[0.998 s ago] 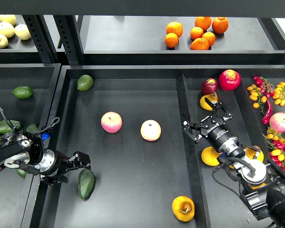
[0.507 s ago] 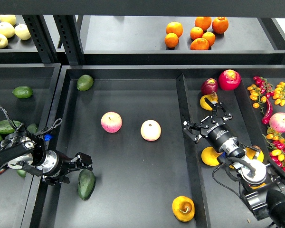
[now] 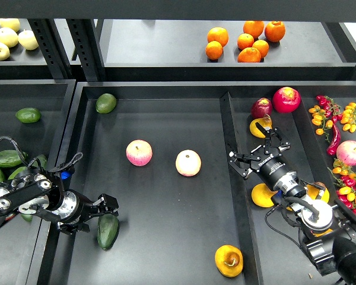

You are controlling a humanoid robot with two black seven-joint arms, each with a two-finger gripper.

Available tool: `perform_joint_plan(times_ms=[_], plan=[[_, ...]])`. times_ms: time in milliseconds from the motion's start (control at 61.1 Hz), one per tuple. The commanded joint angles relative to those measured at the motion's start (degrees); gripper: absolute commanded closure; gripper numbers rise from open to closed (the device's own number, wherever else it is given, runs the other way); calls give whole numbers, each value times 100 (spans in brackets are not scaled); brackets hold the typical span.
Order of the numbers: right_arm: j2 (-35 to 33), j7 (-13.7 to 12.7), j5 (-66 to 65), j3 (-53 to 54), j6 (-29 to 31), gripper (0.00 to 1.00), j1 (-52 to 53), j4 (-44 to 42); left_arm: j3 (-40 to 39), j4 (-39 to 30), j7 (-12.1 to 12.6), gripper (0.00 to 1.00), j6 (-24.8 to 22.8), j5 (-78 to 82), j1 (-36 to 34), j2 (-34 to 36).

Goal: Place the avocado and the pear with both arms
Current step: 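Lower the open left gripper over the dark green avocado, then close the left gripper on the avocado and lift it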

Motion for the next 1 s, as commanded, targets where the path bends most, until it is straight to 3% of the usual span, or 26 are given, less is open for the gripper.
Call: perform_joint_plan(times_ms=[0,982], plan=[[0,0,-1,-1,0,1,0,26,2,15,0,2,-1,27,27,-25],[0,0,-1,-1,0,1,0,61,64,138,0,2,-1,133,124,-174]])
